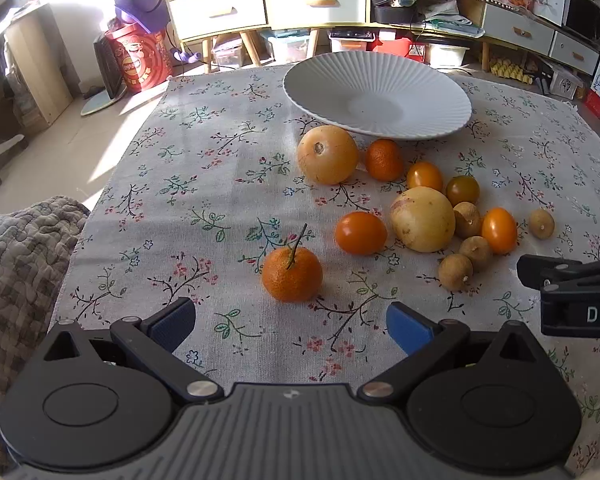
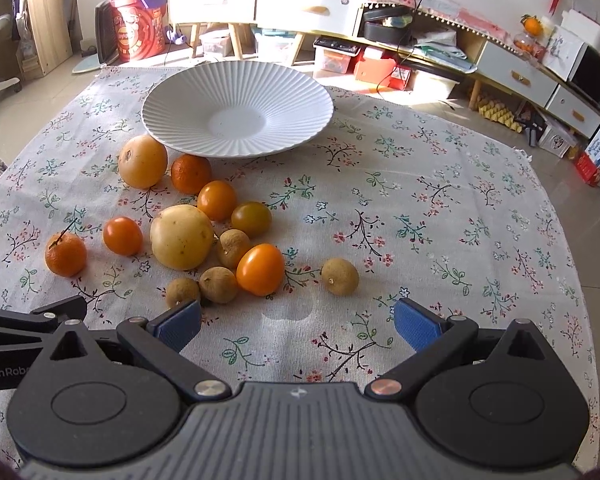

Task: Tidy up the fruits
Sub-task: 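Move both tools over the scattered fruits toward the large citrus, then grasp the large pale-orange citrus with left tool while right tool grasps pale-yellow citrus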

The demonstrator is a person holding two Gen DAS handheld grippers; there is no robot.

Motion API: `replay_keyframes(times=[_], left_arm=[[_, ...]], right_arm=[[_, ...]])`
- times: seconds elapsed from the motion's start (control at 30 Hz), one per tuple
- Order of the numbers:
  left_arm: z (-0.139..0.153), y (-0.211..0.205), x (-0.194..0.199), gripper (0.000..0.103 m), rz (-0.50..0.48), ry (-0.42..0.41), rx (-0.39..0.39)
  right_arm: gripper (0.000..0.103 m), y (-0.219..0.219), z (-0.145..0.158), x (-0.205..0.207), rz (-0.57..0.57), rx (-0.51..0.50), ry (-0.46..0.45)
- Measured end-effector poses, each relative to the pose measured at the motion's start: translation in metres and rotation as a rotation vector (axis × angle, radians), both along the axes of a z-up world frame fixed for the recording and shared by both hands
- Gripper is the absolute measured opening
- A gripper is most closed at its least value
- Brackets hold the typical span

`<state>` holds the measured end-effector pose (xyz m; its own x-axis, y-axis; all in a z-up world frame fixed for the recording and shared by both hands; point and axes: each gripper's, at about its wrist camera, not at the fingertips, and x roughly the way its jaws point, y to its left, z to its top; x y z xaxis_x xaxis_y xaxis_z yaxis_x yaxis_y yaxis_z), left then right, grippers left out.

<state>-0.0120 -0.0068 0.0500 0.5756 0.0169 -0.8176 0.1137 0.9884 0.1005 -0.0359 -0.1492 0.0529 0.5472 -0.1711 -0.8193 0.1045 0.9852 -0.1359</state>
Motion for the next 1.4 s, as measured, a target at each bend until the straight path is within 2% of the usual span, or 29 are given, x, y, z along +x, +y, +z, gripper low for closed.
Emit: replay_keyframes(times=[0.8, 1.4], left_arm=[[0.001, 0.003, 0.003, 0.096, -0.002, 0.011, -0.005], [0.005, 0.005, 0.011, 0.096, 0.018, 0.005, 0.005]], right_arm=[[0.102, 0.0, -0.001, 0.001, -0.001, 0.012, 0.009], [0.103, -0.004, 0.0, 0.005, 0.001, 0.058, 0.008]])
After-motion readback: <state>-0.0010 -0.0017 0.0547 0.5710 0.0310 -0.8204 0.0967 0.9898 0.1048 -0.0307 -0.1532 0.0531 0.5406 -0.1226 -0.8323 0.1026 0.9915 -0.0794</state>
